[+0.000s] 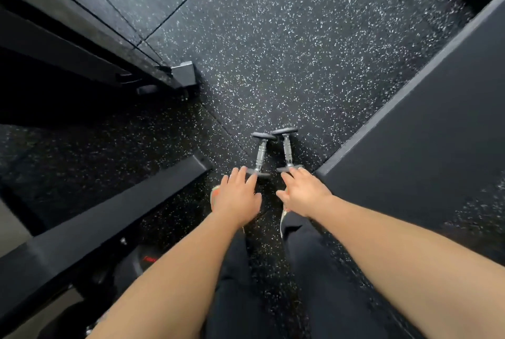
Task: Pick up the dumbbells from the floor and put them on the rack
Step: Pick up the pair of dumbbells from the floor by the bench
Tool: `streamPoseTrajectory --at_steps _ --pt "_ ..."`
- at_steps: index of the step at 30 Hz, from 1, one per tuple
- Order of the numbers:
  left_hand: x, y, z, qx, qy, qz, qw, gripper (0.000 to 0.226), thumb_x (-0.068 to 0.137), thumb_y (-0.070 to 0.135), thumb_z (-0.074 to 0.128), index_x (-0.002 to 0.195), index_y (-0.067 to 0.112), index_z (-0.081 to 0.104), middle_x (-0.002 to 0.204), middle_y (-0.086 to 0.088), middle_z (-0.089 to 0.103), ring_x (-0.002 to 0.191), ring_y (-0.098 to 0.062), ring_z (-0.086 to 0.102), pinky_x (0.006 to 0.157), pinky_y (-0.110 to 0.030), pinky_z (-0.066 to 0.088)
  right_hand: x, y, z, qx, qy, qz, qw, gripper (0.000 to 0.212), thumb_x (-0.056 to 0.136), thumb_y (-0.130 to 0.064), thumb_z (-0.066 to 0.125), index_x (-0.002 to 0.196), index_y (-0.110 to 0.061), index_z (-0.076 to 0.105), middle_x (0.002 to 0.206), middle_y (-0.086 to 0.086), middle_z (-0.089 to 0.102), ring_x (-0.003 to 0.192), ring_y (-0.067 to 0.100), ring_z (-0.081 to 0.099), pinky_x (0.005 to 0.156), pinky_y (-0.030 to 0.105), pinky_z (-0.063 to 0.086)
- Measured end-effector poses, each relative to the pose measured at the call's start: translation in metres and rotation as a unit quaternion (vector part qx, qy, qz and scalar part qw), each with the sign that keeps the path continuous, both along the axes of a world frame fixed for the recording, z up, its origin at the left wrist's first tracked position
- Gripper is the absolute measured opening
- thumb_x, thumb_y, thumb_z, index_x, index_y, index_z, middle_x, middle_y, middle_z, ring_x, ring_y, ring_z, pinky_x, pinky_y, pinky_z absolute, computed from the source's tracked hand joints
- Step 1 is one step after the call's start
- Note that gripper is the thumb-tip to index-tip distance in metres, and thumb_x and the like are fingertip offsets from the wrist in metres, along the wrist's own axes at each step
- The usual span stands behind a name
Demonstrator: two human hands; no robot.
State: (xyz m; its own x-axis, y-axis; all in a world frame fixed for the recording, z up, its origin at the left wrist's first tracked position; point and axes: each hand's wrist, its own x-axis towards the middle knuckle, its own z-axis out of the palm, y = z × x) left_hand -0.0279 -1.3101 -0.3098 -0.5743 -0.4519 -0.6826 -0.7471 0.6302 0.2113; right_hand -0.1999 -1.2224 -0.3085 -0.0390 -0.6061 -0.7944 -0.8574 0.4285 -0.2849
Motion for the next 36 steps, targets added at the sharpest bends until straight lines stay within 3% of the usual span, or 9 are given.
streamPoseTrajectory --at_steps 10,14,18,21,24,26,29,33,36 --pt "-0.019 -0.044 -0.236 0.079 -0.023 0.009 0.997 0.062 0.096 0.045 0.033 0.15 0.016 0.027 0.159 -0.014 0.024 0.145 -0.03 0.017 0.117 -0.049 0.015 0.006 -0.015 -0.215 0.066 0.042 -0.174 0.982 0.061 0.099 -0.045 0.041 0.148 -0.01 0.032 0.157 0.017 0.026 0.143 0.033 0.022 0.117 0.046 0.024" --pt "-0.039 -0.041 -0.317 0.122 0.001 0.108 0.987 0.065 0.094 0.043 0.044 0.148 0.013 0.027 0.154 -0.016 0.032 0.14 -0.032 0.028 0.114 -0.047 0.025 0.011 -0.016 -0.295 0.078 0.075 -0.295 0.949 0.073 0.098 -0.043 0.046 0.153 -0.006 0.015 0.158 0.016 0.023 0.143 0.033 0.022 0.115 0.045 0.026" --pt "-0.057 -0.036 -0.373 0.176 0.039 0.287 0.941 0.067 0.094 0.043 0.046 0.149 0.014 0.023 0.149 -0.015 0.039 0.129 -0.034 0.044 0.104 -0.046 0.036 0.008 -0.027 -0.355 0.043 0.088 -0.416 0.904 0.078 0.097 -0.038 0.053 0.155 -0.008 0.011 0.158 0.015 0.027 0.143 0.032 0.027 0.112 0.044 0.029" --pt "-0.061 -0.032 -0.4 0.188 0.056 0.348 0.917 0.066 0.095 0.044 0.045 0.15 0.016 0.023 0.145 -0.012 0.045 0.125 -0.032 0.047 0.099 -0.044 0.038 0.007 -0.035 -0.385 0.019 0.092 -0.467 0.879 0.08 0.096 -0.039 0.056 0.155 -0.009 0.011 0.154 0.018 0.033 0.137 0.035 0.036 0.105 0.046 0.036" --pt "-0.061 -0.027 -0.415 0.192 0.092 0.387 0.897 0.048 0.095 0.042 0.046 0.135 0.016 0.038 0.115 -0.001 0.058 0.096 -0.022 0.053 0.079 -0.035 0.036 0.004 -0.042 -0.405 -0.005 0.102 -0.515 0.851 0.077 0.095 -0.042 0.056 0.154 -0.011 0.017 0.142 0.021 0.044 0.125 0.039 0.047 0.098 0.046 0.041" --pt "-0.062 -0.023 -0.423 0.195 0.09 0.4 0.891 0.046 0.096 0.043 0.045 0.132 0.016 0.037 0.101 0.001 0.056 0.086 -0.022 0.051 0.074 -0.035 0.034 -0.002 -0.046 -0.415 -0.016 0.099 -0.543 0.834 0.068 0.096 -0.041 0.055 0.151 -0.014 0.024 0.134 0.02 0.052 0.117 0.041 0.054 0.091 0.045 0.045" --pt "-0.066 -0.02 -0.429 0.19 0.075 0.417 0.886 0.042 0.095 0.046 0.045 0.125 0.017 0.036 0.098 -0.004 0.059 0.084 -0.029 0.056 0.072 -0.04 0.04 -0.01 -0.049 -0.422 -0.04 0.076 -0.569 0.818 0.046 0.098 -0.032 0.053 0.137 -0.014 0.038 0.117 0.017 0.063 0.102 0.038 0.061 0.078 0.039 0.043" --pt "-0.07 -0.023 -0.425 0.185 0.058 0.434 0.88 0.034 0.095 0.042 0.044 0.114 0.015 0.038 0.084 0.0 0.056 0.077 -0.026 0.055 0.065 -0.037 0.036 -0.008 -0.049 -0.418 -0.049 0.046 -0.583 0.81 0.037 0.099 -0.026 0.052 0.131 -0.012 0.041 0.099 0.007 0.058 0.087 0.029 0.055 0.074 0.034 0.038" --pt "-0.066 -0.027 -0.409 0.172 0.05 0.446 0.877 0.029 0.095 0.043 0.043 0.109 0.017 0.039 0.081 0.001 0.056 0.07 -0.019 0.053 0.061 -0.037 0.034 -0.003 -0.049 -0.399 -0.044 0.03 -0.596 0.801 0.028 0.1 -0.028 0.051 0.12 -0.011 0.042 0.097 0.004 0.054 0.085 0.027 0.054 0.075 0.035 0.04"
